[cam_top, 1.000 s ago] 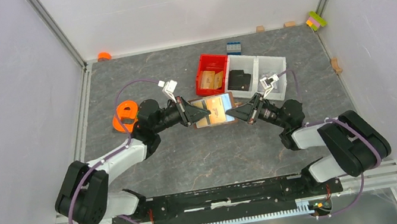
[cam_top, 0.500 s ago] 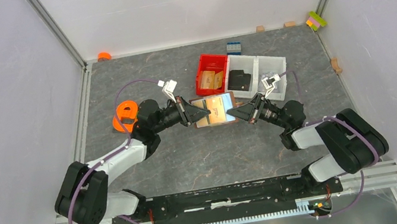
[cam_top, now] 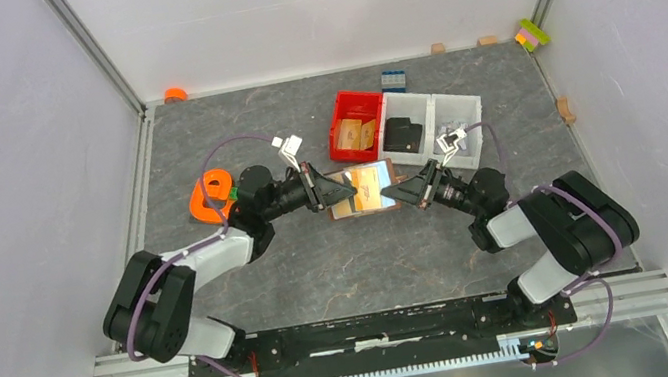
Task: Take the credit cards out of the card holder
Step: Remove the credit card from the card holder.
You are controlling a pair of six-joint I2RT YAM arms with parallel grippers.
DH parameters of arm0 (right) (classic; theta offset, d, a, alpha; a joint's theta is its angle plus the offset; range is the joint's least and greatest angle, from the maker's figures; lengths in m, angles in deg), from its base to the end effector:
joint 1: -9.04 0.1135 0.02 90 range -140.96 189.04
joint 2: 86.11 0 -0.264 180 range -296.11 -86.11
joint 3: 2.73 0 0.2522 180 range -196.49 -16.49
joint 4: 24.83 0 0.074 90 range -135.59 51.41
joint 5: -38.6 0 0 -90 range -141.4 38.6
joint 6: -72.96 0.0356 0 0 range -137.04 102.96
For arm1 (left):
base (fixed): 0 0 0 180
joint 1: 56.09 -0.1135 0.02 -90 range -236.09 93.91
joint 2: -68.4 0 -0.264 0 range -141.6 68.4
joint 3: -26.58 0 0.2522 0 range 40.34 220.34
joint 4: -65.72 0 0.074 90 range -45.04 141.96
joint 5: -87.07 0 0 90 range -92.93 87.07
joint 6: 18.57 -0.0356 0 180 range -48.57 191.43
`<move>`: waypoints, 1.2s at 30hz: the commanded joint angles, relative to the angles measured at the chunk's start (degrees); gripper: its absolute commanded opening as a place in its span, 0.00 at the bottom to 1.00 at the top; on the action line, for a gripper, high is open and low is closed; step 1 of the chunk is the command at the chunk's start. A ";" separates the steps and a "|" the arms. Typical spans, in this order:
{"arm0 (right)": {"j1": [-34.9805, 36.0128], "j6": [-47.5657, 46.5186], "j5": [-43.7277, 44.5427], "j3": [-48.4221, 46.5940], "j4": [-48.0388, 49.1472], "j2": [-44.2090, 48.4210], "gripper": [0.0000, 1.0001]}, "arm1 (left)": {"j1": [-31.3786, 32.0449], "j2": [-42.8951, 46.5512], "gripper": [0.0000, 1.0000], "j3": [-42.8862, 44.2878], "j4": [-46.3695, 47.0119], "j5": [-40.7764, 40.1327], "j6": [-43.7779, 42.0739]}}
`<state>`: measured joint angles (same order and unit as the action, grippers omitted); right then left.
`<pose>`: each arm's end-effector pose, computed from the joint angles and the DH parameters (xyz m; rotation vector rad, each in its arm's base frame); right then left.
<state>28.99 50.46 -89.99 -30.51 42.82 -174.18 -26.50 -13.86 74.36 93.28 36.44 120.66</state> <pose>0.2153 0.1018 0.1713 0.0622 1.7269 1.6683 0.2437 -0.1644 0.2201 0.2623 1.9231 -1.5521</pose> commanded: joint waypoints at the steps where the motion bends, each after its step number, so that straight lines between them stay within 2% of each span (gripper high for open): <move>1: -0.26 1.24 -0.70 -1.68 3.63 -0.59 0.00 | -0.22 0.83 0.02 1.56 6.34 2.49 2.59; 11: -0.71 1.20 -0.46 -1.24 3.67 -0.08 0.00 | -0.58 1.94 0.02 1.45 3.08 0.61 0.87; 18: -0.69 1.58 -0.61 -1.20 4.66 -0.48 0.00 | -0.56 -2.14 0.05 2.49 7.34 4.00 4.63; 26: -0.62 2.15 -0.79 -1.18 5.17 -0.71 0.00 | -0.37 -7.22 0.16 3.26 15.19 7.79 10.73; 30: -0.62 2.11 -0.79 -1.19 5.25 -0.74 0.00 | -0.40 -8.31 0.23 3.49 15.90 8.33 11.58; 34: -0.61 2.35 -0.83 -1.16 5.52 -0.75 0.00 | -0.29 -8.87 0.16 3.72 16.07 8.61 11.92; 36: -0.67 2.45 -0.79 -1.05 5.77 -0.70 0.00 | -0.31 -8.82 0.05 3.69 16.16 8.61 11.94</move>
<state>28.42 52.36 -90.39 -30.51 43.73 -174.83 -26.88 -22.41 75.98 105.08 42.65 130.46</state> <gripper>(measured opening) 0.105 0.125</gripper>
